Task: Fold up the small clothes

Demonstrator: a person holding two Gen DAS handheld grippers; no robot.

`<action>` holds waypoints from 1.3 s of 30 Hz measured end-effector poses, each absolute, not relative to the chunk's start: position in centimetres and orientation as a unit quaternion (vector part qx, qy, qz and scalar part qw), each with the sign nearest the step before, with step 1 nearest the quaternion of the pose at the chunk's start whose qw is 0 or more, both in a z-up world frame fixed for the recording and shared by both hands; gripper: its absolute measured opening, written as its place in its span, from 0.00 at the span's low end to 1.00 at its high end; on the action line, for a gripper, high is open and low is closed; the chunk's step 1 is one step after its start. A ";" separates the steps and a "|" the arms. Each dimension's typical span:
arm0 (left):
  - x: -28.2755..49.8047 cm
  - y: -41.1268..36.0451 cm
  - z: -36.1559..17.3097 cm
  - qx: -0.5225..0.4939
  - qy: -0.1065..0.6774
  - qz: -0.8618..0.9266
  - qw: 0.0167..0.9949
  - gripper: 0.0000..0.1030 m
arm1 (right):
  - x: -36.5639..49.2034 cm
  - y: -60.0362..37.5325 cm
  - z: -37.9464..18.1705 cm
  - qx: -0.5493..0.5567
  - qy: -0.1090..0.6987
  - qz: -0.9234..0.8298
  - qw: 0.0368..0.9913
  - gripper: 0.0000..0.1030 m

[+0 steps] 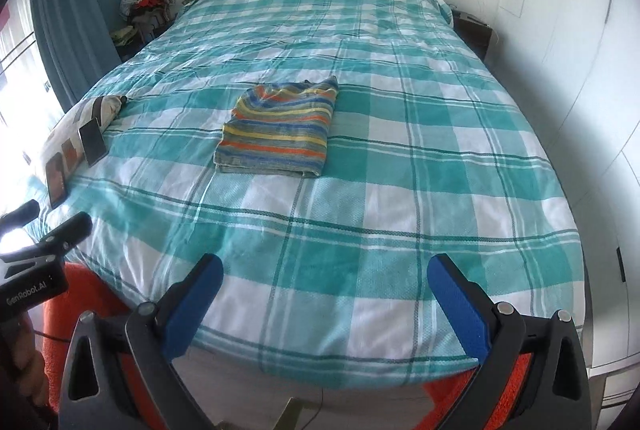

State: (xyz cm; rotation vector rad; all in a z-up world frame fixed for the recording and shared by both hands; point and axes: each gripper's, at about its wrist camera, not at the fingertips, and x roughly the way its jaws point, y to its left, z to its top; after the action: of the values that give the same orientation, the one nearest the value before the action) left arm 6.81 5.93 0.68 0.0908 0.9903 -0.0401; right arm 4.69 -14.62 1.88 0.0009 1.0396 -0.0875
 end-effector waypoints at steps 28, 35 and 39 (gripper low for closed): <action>0.2 5.6 4.6 0.058 0.441 -0.046 0.895 0.99 | -3.2 -10.3 8.2 -0.055 0.443 -0.050 0.894 0.99; 0.4 5.2 4.7 0.057 0.446 -0.055 0.892 0.99 | -3.1 -10.7 8.2 -0.052 0.443 -0.050 0.893 0.99; 0.2 5.0 5.0 0.052 0.438 -0.062 0.895 0.99 | -3.0 -10.9 8.1 -0.050 0.441 -0.051 0.895 0.99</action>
State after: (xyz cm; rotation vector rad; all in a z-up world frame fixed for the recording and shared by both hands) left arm 0.16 5.00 4.97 0.1074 0.9082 -0.1286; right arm -2.98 -10.91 8.14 -0.1033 0.9144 -0.1049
